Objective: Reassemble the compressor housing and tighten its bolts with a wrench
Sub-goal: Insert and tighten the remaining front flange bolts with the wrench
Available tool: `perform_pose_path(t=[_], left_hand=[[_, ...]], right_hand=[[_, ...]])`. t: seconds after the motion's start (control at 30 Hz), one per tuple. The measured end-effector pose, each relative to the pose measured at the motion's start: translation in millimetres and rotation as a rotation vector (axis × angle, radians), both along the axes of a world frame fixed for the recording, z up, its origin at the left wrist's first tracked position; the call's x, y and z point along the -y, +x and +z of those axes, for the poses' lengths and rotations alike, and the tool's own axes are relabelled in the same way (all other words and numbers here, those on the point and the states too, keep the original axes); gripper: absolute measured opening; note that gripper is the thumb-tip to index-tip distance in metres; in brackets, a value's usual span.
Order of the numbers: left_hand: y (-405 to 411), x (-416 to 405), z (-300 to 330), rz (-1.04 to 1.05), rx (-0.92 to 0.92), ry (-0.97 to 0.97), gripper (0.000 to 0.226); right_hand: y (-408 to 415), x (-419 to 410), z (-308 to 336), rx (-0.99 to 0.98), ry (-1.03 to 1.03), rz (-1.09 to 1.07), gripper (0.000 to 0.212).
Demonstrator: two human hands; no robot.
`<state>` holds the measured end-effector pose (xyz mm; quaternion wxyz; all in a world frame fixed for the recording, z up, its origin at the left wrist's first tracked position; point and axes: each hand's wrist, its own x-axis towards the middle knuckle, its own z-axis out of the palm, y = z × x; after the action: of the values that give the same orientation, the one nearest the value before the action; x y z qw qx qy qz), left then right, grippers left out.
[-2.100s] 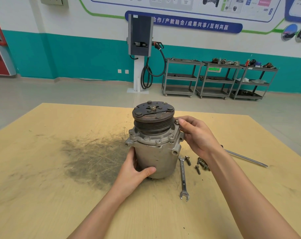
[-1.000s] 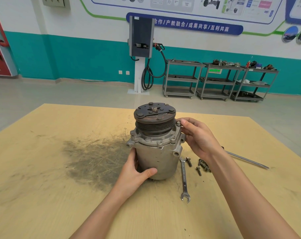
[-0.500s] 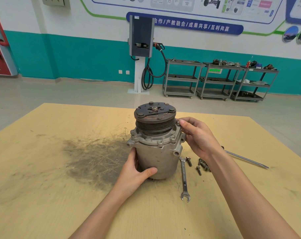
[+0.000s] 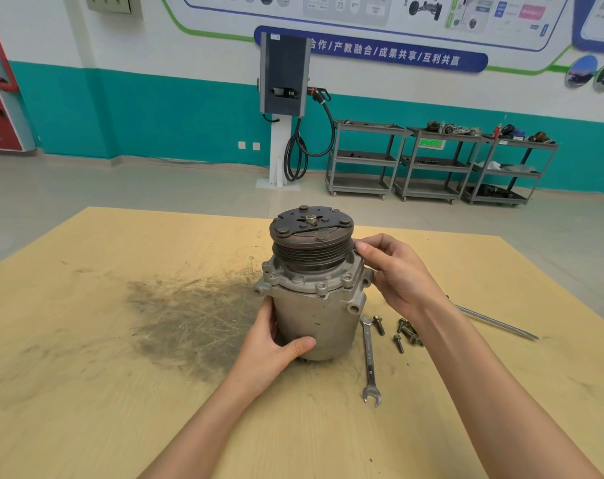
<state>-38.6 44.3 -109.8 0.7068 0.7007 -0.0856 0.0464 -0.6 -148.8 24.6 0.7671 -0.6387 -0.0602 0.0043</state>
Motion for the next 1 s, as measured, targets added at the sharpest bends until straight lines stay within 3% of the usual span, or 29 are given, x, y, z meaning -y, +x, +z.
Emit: perform_pose_path(t=[1.0], left_hand=[[-3.6, -0.6, 4.0, 0.005, -0.018, 0.036, 0.109]], right_hand=[[4.0, 2.3, -4.7, 0.028, -0.001, 0.021, 0.009]])
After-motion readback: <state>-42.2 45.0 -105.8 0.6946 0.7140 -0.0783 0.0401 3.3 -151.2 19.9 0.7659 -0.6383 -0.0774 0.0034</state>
